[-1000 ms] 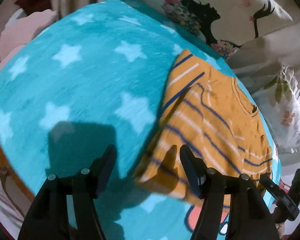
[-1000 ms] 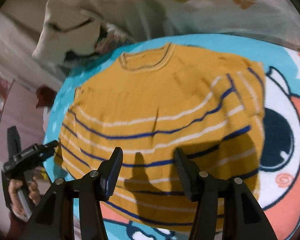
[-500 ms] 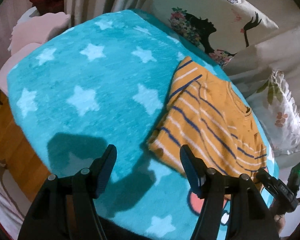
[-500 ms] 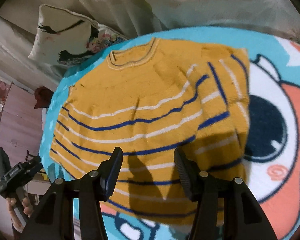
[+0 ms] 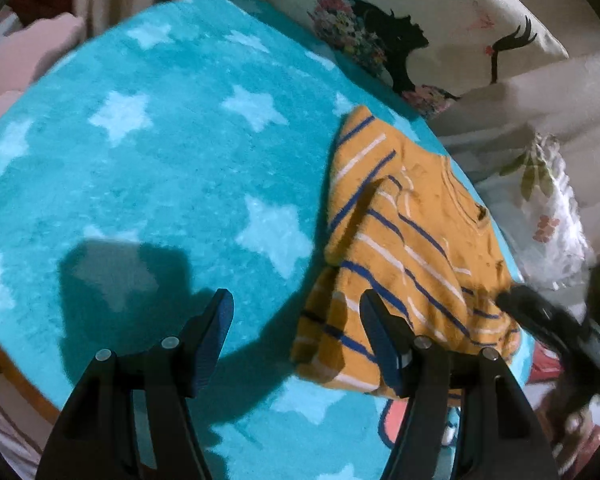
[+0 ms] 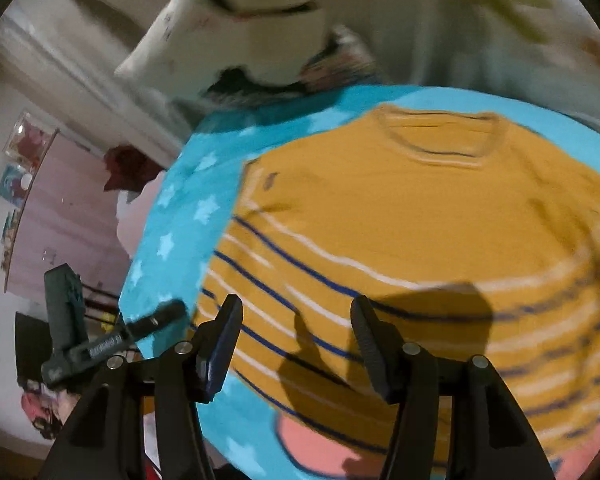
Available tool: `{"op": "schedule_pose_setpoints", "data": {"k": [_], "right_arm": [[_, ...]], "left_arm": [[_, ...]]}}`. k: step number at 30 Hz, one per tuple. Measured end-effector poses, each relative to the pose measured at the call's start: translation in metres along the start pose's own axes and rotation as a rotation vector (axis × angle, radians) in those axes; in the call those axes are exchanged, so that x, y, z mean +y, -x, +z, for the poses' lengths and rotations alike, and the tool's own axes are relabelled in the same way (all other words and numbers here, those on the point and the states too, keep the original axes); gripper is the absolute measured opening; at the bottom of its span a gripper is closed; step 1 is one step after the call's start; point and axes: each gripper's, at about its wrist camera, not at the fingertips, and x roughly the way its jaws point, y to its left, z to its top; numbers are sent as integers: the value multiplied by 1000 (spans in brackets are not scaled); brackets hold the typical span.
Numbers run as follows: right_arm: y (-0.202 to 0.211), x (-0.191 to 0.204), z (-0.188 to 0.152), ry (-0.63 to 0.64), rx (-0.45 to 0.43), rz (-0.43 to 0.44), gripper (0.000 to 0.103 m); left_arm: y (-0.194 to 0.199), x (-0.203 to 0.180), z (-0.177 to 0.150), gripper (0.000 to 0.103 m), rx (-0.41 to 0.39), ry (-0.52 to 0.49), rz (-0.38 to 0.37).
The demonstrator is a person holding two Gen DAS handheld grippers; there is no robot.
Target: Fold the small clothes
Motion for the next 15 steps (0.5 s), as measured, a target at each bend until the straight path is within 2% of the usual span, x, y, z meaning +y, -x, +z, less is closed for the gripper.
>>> {"op": "schedule_pose_setpoints", "data": {"k": [5,11,12,13,15], "right_arm": [[-66,38,30,0,95,-2,61],[-124,69,48,21,179,-85,61],[-130,72,49,23,187,-102,62],[-136,77,50,29,192,-121,67],[-144,86,52,56,195,-153,76]], "left_arm": [[-18,3,-1,65,90,-21,-94],[-30,3,-9,64,168,-24,-189],[-31,1,-10,60,175,-39,-194],[-31,-1,-11,55,188,-48,-201],[-33,-1,-13,54,216,-43,-218]]}}
